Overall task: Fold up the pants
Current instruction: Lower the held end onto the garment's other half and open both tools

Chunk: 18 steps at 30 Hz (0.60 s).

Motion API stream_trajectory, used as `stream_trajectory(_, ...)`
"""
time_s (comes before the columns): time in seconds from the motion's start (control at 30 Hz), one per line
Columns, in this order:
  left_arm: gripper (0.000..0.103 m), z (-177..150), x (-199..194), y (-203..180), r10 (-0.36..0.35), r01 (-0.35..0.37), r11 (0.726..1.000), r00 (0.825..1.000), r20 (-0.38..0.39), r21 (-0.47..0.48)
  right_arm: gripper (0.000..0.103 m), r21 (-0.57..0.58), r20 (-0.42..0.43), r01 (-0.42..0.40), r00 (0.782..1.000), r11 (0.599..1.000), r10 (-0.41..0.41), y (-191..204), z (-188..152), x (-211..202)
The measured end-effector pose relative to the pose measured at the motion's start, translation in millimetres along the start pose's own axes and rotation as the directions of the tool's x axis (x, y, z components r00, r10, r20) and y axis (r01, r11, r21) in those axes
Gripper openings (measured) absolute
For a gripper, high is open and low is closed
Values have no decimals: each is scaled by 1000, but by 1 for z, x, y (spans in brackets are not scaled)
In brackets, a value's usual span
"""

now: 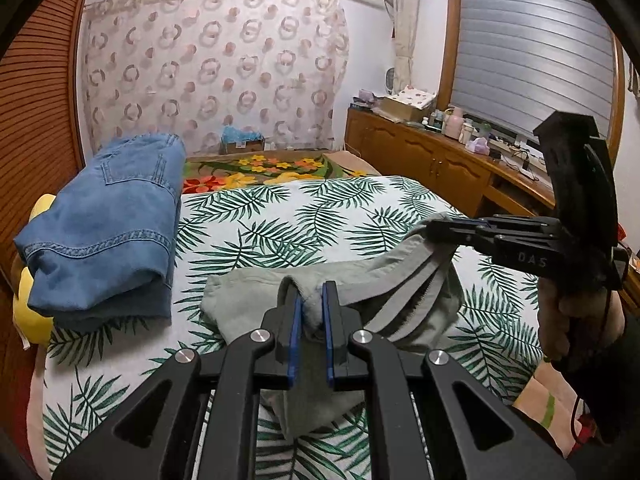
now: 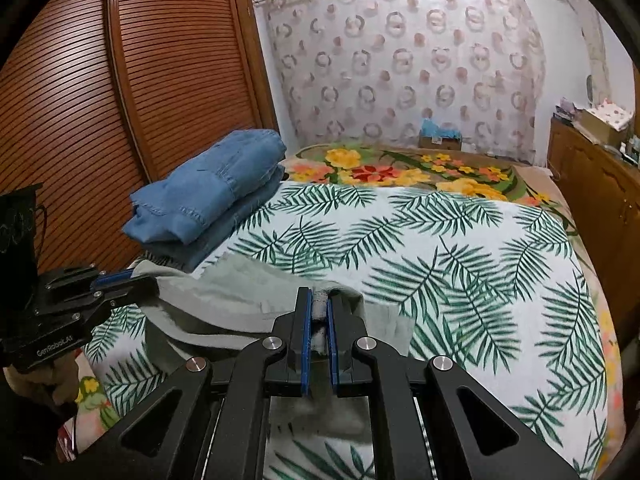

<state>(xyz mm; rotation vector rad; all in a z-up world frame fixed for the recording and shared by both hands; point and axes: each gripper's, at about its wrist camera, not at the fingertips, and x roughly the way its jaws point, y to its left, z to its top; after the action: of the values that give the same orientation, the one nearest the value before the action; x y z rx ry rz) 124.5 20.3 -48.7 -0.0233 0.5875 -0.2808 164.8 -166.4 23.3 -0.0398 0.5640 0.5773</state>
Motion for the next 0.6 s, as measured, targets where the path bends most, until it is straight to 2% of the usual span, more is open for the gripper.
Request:
stream_trajectory(0.1,10,0,9,4,32,-32,999,999,-15,-6,7,5,-21,8,1000,1000,-8,-3,-3,12)
stream_trajectory(0.27,18,-5,14,9,35,-36,999,999,-30,-25,7,11,-54,16,998,1000,-15,-5,-5,26)
stream_trajectory(0.3,26,-6,13,9,42,-43,999,999,-29,-28,7,12,-57,18,998,1000,-17,-5,-5,28)
stream_trajectory(0.33,40,-8,12,10,50,-51,998,998,-27,-29,7,13,-60,20,998,1000,-19,-6,-5,30)
stream_trajectory(0.4,54,-11,8,14,56,-57,998,998,-16,-38,7,25,-63,14,998,1000,-13,-8,-6,30)
stream_trajectory(0.5,65,-16,6,19,55,-56,997,998,-24,-57,7,32,-58,10,998,999,-9,-9,-6,30)
stream_trajectory(0.6,66,-21,3,21,58,-60,996,998,-29,-59,12,26,-58,22,998,999,-20,-8,-3,30)
